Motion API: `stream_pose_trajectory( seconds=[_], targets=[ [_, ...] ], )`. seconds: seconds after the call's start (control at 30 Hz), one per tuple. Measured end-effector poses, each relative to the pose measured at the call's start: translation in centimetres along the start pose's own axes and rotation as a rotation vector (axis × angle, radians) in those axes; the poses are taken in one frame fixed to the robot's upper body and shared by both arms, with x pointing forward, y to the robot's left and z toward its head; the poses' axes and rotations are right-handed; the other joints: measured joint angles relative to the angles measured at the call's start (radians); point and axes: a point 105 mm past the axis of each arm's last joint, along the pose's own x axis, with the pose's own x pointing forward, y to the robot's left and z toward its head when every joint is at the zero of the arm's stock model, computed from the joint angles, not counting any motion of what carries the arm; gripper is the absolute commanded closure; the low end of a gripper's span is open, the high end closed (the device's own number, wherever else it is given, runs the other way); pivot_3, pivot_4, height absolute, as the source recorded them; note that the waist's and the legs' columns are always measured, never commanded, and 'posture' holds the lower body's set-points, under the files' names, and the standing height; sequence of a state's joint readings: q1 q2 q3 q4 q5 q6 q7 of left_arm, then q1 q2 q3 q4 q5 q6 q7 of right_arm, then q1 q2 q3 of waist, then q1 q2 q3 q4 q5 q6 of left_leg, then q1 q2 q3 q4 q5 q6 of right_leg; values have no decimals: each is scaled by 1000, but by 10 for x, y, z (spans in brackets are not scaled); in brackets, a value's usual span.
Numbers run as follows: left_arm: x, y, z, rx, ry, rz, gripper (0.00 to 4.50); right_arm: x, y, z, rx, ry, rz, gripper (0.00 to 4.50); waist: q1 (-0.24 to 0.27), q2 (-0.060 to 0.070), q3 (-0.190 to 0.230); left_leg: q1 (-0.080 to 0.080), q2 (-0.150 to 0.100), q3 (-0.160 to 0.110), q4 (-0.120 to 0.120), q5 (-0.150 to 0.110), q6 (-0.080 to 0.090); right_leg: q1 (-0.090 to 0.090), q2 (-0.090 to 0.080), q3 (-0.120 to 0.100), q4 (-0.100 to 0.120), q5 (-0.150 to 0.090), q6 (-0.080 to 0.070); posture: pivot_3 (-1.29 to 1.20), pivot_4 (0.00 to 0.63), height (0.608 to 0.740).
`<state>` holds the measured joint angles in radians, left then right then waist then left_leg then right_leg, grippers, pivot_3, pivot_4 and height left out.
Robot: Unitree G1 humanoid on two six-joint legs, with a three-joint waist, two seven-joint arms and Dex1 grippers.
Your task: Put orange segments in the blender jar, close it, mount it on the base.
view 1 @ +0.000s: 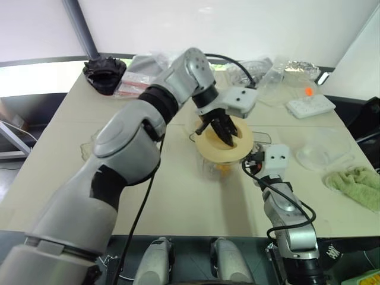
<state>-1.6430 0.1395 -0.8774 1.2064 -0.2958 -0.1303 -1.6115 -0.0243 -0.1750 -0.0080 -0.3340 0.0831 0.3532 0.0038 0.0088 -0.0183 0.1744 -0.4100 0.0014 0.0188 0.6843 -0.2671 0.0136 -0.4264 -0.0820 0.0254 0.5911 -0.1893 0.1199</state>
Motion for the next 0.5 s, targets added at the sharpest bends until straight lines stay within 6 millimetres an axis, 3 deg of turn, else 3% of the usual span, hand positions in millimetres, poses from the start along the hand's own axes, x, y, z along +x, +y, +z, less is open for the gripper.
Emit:
stream_pose_trajectory(
  seconds=[0.5],
  targets=[
    [1, 9, -1, -232, 13, 77, 4235, 0, -2, -2, 9, 11, -9, 3586, 0, 1, 0, 0, 0, 0, -1, -2, 4, 0, 0, 0, -2, -1, 1, 0, 150, 740]
  ],
)
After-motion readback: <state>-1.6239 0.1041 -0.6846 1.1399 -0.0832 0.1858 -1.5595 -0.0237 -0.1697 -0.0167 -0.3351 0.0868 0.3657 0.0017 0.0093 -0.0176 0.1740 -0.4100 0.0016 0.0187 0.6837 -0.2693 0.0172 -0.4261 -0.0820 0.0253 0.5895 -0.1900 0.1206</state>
